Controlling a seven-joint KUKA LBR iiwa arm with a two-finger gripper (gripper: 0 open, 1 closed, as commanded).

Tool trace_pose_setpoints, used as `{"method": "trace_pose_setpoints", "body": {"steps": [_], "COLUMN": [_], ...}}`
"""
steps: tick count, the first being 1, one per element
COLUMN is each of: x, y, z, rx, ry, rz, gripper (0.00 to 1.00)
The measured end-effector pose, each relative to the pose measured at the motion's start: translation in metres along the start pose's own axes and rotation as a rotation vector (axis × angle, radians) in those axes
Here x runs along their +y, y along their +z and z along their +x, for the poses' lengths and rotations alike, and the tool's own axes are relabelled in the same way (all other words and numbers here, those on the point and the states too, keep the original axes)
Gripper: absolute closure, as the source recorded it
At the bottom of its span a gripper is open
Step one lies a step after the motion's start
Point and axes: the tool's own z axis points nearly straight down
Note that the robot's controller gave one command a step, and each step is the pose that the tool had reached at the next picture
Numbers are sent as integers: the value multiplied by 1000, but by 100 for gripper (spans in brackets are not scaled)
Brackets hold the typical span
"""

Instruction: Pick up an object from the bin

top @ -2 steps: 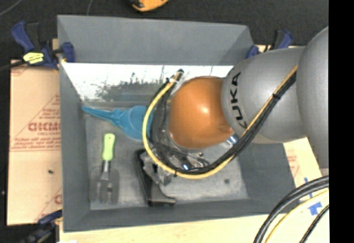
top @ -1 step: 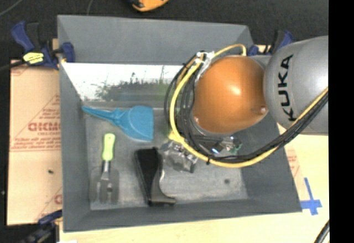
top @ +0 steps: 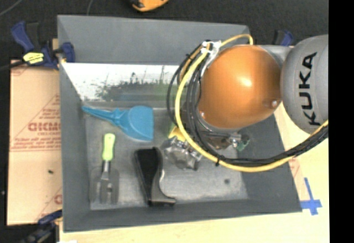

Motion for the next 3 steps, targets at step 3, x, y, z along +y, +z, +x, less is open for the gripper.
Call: {"method": "trace_pose_setpoints", "body": {"steps": [3], "x": [-8], "y": [50], "z": [-97], "rx": [-5], "ry": [134], "rz": [-4], "gripper": [0]}}
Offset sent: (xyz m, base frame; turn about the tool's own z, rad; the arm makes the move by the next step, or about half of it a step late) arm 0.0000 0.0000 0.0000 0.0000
